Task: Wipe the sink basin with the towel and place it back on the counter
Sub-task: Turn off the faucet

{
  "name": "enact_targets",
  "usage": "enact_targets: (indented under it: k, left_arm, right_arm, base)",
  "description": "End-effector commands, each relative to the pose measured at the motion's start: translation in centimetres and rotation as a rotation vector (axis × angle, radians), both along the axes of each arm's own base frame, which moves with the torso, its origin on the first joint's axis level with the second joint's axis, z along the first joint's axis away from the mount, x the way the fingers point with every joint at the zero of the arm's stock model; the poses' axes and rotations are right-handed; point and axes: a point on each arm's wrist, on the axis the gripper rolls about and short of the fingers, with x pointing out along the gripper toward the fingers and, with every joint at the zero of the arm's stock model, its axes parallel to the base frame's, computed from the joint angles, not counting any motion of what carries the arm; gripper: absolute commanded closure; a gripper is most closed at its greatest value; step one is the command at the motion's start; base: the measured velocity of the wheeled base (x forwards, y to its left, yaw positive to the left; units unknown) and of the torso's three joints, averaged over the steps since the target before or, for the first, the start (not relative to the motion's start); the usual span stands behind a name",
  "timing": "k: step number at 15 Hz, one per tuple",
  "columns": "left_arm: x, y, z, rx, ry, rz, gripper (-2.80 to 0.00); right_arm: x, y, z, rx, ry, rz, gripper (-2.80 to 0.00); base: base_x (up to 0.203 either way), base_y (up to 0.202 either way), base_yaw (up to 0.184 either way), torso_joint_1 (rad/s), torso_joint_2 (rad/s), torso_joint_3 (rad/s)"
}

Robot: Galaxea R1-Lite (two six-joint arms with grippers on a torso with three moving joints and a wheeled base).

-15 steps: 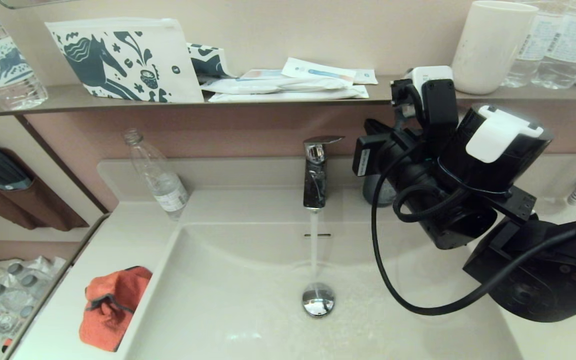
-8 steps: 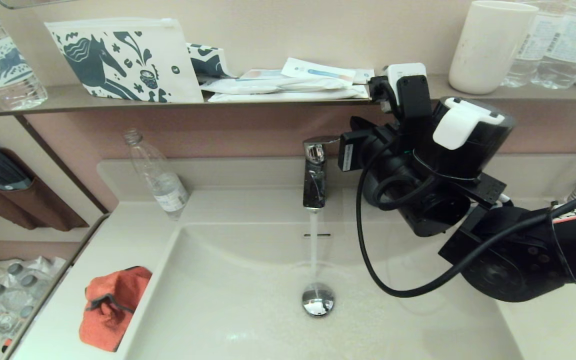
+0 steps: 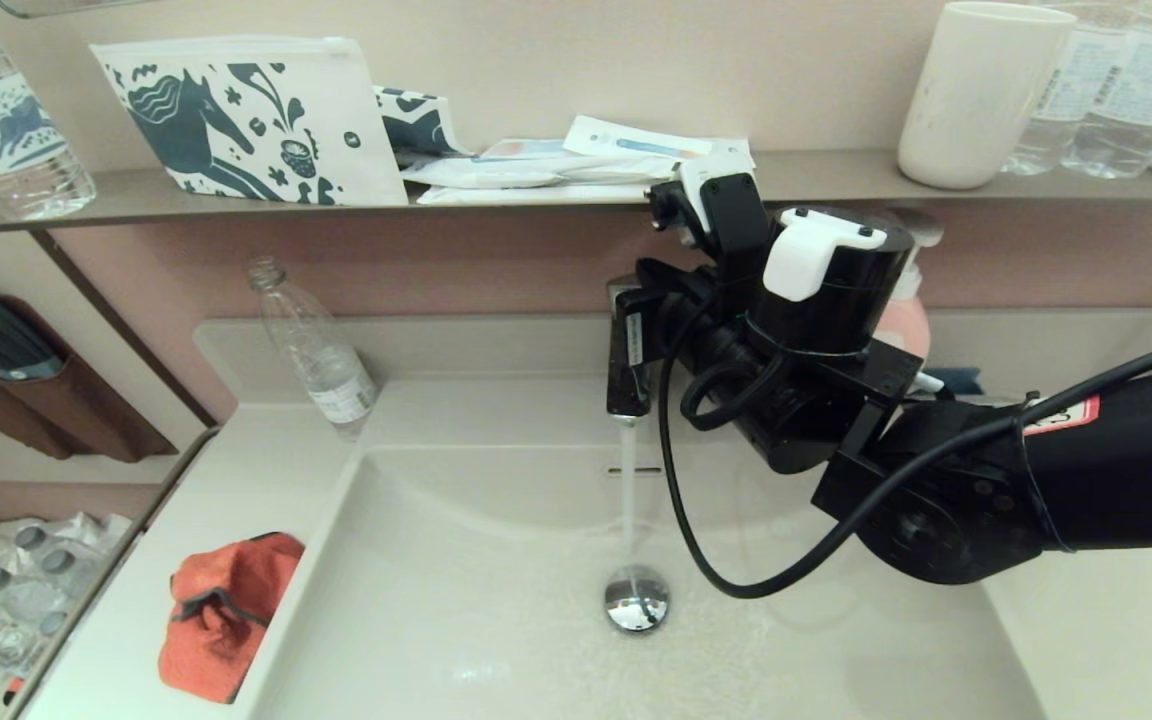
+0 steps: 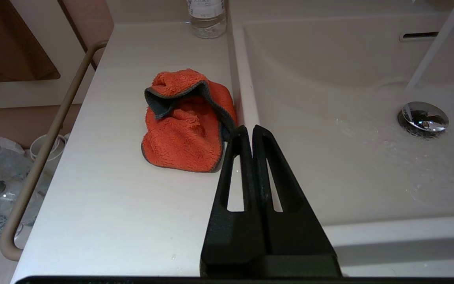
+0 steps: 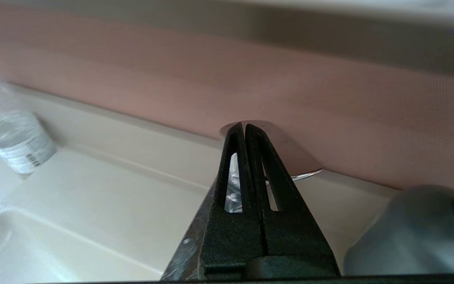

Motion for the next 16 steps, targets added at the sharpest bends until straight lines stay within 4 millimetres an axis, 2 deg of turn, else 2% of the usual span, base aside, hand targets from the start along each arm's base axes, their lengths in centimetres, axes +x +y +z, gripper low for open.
enact_targets:
  k: [1, 5, 7, 11, 16]
  left_arm:
    - [0.0, 0.0, 0.0, 0.000, 0.001, 0.001, 0.00]
    - [0.0, 0.0, 0.0, 0.000, 0.001, 0.001, 0.00]
    - [0.0, 0.0, 0.0, 0.000, 0.001, 0.001, 0.00]
    - [0.0, 0.0, 0.0, 0.000, 0.001, 0.001, 0.00]
    - [0.0, 0.0, 0.0, 0.000, 0.001, 0.001, 0.00]
  right_arm:
    - [-0.4, 0.0, -0.8, -0.020, 0.022, 0.005, 0.00]
    - [-1.2, -0.9, -1.7, -0.051, 0.054, 0.002, 0.00]
    - [-1.7, -1.3, -1.3, -0.048, 0.051, 0.004, 0.00]
    - [-3.1, -0.3, -0.8, -0.044, 0.045, 0.048, 0.00]
    - [-1.4, 0.2, 0.4, -0.001, 0.001, 0.018, 0.00]
  base:
    - [0.000, 0.000, 0.000, 0.000, 0.00, 0.000]
    - [0.000, 0.000, 0.000, 0.000, 0.00, 0.000]
    - [0.000, 0.000, 0.000, 0.000, 0.00, 0.000]
    - [0.000, 0.000, 0.000, 0.000, 0.00, 0.000]
    - [0.000, 0.000, 0.000, 0.000, 0.00, 0.000]
